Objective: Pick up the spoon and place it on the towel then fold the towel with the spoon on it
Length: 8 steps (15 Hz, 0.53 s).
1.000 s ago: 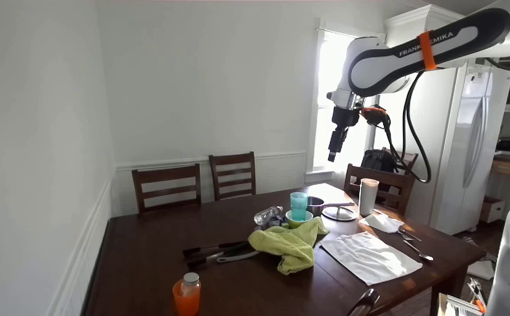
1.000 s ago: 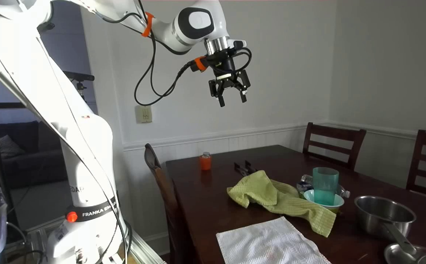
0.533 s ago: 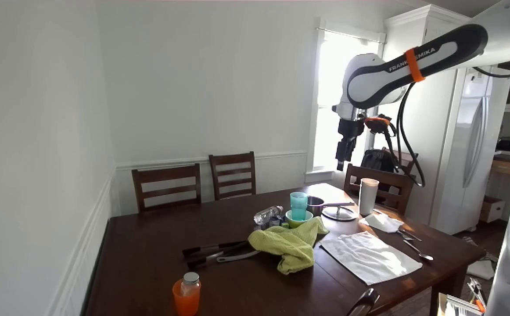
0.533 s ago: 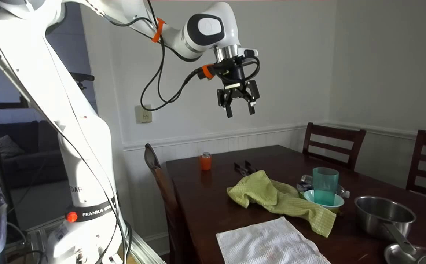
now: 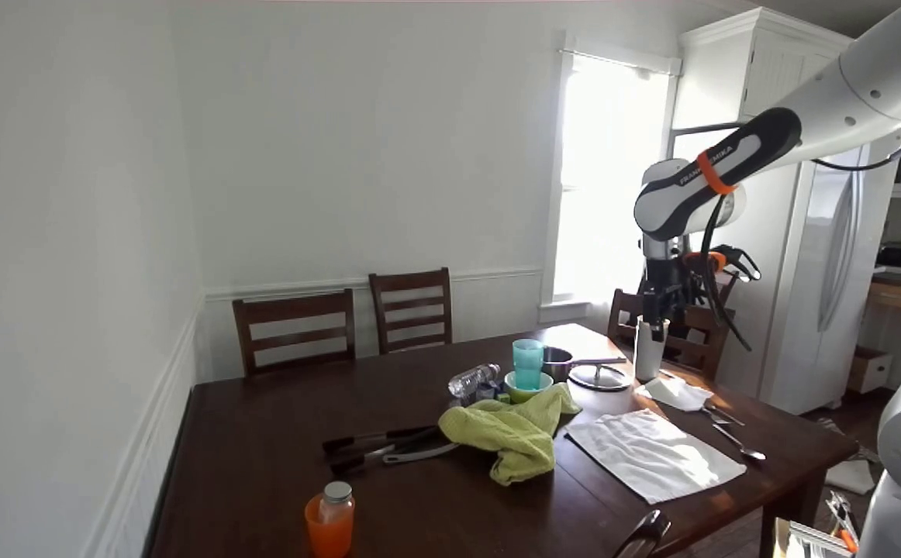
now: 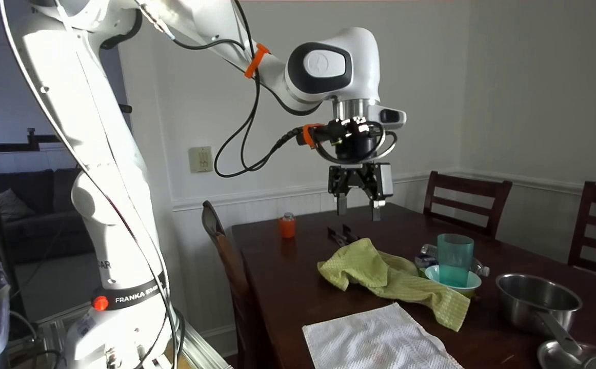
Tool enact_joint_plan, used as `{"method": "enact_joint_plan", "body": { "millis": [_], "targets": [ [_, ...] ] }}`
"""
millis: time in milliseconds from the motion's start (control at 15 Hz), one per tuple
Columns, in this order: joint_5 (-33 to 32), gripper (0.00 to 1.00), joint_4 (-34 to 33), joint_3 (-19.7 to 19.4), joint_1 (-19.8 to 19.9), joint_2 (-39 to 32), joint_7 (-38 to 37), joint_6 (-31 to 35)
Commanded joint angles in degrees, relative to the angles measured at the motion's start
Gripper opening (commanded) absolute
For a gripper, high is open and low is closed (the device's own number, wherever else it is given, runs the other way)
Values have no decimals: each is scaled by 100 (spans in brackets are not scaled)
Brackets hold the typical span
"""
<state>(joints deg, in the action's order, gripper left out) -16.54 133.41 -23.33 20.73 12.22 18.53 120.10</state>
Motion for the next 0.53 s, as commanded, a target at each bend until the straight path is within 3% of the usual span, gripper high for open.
{"method": "enact_joint_plan", "body": {
  "millis": [0,200,467],
  "targets": [
    [-6,100,-7,-310,348,-519,-353,321],
    [73,100,44,-564,624,-879,-522,661],
    [638,100,125,-824,900,-1392,-298,1203]
  ]
}}
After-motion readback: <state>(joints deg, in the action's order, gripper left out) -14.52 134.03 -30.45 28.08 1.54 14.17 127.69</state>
